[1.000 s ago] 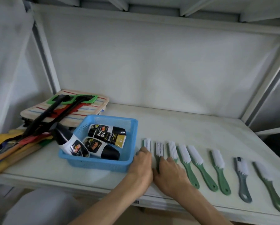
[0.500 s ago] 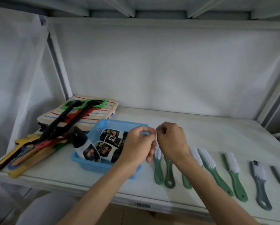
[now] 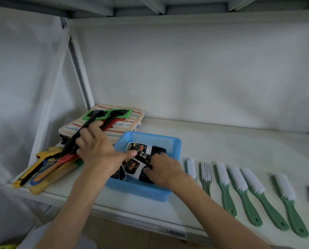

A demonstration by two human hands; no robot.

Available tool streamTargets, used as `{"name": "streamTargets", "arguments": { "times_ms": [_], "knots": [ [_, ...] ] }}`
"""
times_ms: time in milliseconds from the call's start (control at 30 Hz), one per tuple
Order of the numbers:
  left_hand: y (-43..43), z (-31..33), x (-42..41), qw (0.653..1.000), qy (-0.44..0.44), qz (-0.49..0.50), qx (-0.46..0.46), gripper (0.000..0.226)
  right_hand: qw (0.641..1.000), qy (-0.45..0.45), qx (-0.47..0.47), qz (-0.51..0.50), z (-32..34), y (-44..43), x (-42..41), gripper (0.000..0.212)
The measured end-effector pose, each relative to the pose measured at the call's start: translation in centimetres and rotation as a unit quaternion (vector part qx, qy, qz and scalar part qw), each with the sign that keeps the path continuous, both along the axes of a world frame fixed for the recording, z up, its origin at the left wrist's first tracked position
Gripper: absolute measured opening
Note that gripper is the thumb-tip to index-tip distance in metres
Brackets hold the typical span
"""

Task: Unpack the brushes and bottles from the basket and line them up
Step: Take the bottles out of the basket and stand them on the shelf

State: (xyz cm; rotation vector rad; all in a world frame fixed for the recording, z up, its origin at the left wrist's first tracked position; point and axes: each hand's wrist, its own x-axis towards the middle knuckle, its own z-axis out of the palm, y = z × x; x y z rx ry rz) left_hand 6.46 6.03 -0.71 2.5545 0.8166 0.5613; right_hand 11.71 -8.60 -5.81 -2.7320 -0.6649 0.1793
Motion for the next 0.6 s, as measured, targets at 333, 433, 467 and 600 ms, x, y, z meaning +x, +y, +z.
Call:
{"name": "streamTargets", "arguments": {
  "times_ms": [333, 433, 467, 600],
  "knots": [
    [2.6, -0.9, -0.4, 0.983, 0.108, -0.056, -0.139, 0.052, 0.997, 0.074, 0.009, 0.008, 0.0, 1.0, 0.0, 0.039],
    [2.2, -0.8, 0.0, 0.985, 0.089, -0.039, -0.145, 0.056, 0.994, 0.071, 0.076, -0.026, 0.3, 0.9, -0.2, 0.042],
    [1.8, -0.6, 0.1, 0.986, 0.069, -0.043, -0.144, 0.053, 0.989, 0.069, 0.121, -0.046, 0.5, 0.8, -0.1, 0.042],
    [-0.4, 0.7, 0.4, 0.979, -0.134, -0.082, -0.132, 0.048, 0.952, 0.071, 0.28, -0.104, 3.0, -1.5, 1.0, 0.037]
  ]
}}
